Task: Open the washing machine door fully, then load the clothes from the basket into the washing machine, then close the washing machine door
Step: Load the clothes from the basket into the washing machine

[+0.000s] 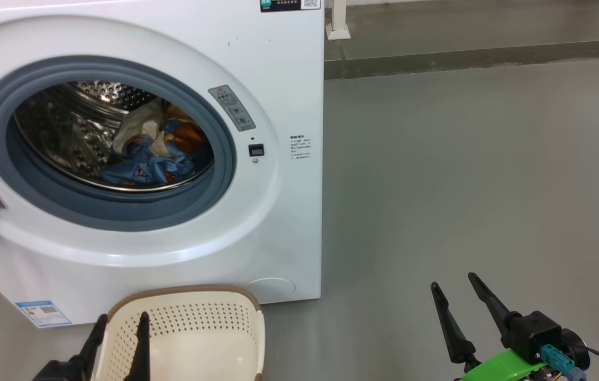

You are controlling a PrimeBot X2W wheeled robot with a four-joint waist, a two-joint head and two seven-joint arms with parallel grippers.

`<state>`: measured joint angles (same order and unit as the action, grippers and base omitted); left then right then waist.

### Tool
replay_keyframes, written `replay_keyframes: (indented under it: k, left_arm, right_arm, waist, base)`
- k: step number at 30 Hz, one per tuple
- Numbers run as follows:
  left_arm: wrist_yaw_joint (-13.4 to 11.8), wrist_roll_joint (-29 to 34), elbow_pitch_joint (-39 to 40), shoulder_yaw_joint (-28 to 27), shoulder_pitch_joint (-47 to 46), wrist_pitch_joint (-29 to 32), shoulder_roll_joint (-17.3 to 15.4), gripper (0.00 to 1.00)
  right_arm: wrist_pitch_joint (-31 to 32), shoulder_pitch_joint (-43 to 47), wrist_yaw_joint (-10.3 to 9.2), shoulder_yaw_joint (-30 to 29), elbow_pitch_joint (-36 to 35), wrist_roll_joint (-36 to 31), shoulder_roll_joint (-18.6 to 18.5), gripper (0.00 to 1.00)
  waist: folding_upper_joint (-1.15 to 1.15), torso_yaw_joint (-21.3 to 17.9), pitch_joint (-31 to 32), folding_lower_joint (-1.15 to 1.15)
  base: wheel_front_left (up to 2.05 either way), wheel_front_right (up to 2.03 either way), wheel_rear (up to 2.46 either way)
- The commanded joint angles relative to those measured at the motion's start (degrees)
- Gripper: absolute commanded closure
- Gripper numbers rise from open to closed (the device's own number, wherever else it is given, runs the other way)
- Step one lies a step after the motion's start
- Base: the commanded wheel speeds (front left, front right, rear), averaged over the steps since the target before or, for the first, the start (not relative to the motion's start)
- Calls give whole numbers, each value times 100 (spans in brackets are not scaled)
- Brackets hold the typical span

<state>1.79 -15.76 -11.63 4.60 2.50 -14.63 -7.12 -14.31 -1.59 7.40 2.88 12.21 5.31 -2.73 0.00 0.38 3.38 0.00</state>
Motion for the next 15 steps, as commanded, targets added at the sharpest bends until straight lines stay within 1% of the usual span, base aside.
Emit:
replay_keyframes:
  k: [1,9,15]
  left_arm:
    - [10,38,178,-232,-129,-37,-42,0]
    - [203,184,257,-408,-88,-37,99,0]
    - [296,264,237,-500,-90,-37,187,0]
  right_arm:
    - [-69,-90,9,120,-173,35,-15,0]
    - [-69,-45,9,64,-241,56,-15,0]
    - [-69,-43,9,42,-253,67,-15,0]
  waist:
    - [0,9,2,0]
    - [0,44,-15,0]
    - [0,52,-29,0]
  base:
    - [0,0,0]
    - [0,0,0]
    - [0,0,0]
